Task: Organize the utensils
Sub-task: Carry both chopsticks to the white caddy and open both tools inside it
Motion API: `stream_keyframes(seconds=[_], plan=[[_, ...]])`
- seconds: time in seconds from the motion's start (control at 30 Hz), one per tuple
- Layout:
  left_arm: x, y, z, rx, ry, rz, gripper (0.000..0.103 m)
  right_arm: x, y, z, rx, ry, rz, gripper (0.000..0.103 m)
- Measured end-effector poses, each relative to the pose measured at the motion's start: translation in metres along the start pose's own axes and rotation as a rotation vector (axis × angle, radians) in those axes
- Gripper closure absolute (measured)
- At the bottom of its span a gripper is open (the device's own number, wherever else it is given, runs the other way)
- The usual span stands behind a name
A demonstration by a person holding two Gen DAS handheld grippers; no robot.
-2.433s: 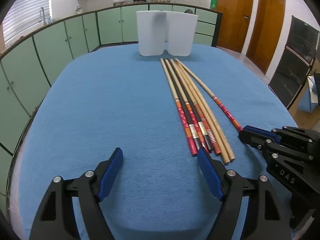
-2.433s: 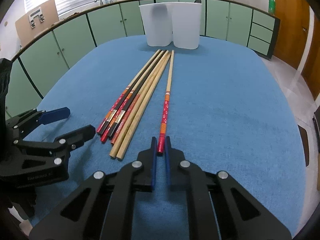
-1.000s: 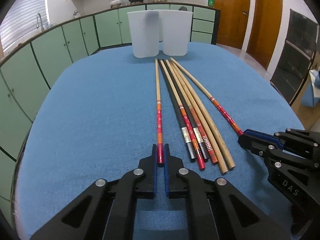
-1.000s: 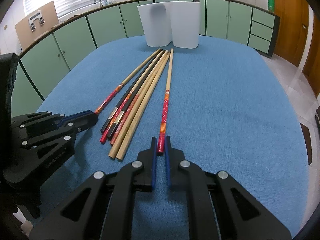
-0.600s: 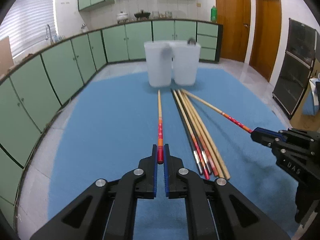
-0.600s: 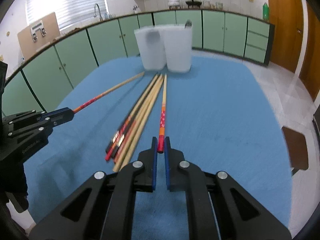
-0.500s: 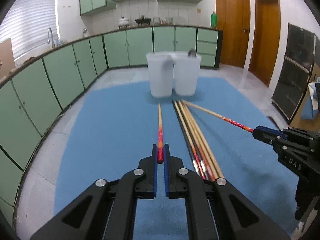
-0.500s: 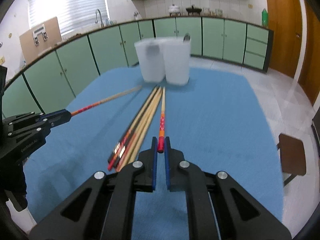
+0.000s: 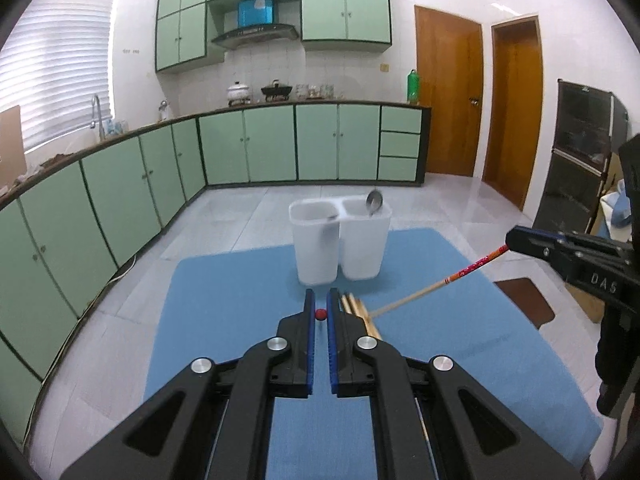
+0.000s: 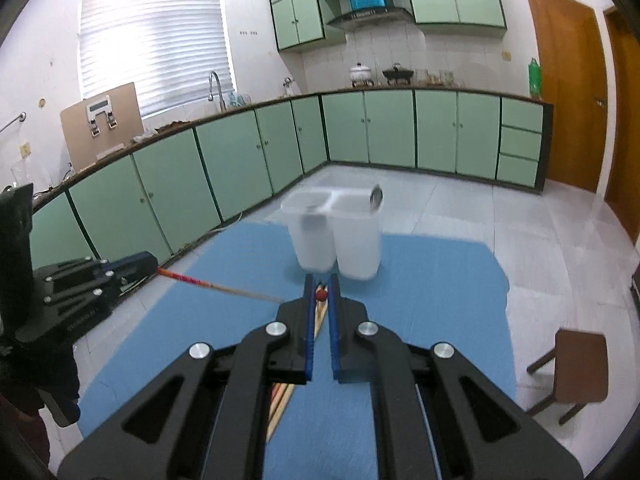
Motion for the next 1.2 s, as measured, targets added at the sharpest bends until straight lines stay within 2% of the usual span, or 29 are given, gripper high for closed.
stream_keyframes(seconds=[0.47,0.7,0.83,0.93,1.2], plan=[[-0.018,0.065,0.003,-0.012,-0.043,-0.066,0.098,-0.001,0.085,-0.014,0.052,0.009,-0.045,0.098],[0.016,0.125,0.004,-0.034,-0.035,-0.215,0.098,0.022,0.152,-0.027,0.048,0.024,-0.168,0.098],[0.017,0.159,0.002,-0.037,-0.034,-0.279,0.098,0.011,0.178,-0.038,0.040,0.012,-0.197,0.098],[0.001,0.167,-0.003,-0.047,-0.036,-0.270,0.098,-0.012,0.183,-0.046,0.053,-0.035,-0.187,0.098],[-0.067,0.150,-0.015,-0.046,-0.066,-0.132,0.098,-0.087,0.168,-0.059,0.019,-0.050,-0.075,0.098]])
Point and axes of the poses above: each gripper's, at about its wrist camera, not at the fingertips, and x roughly against the way its jaws point, z to its left, y to its top, the point moved 10 cm from there along -x, roughly the way its jaws point, and after that the axes turned 2 degrees about z, right-handed, at the moved point
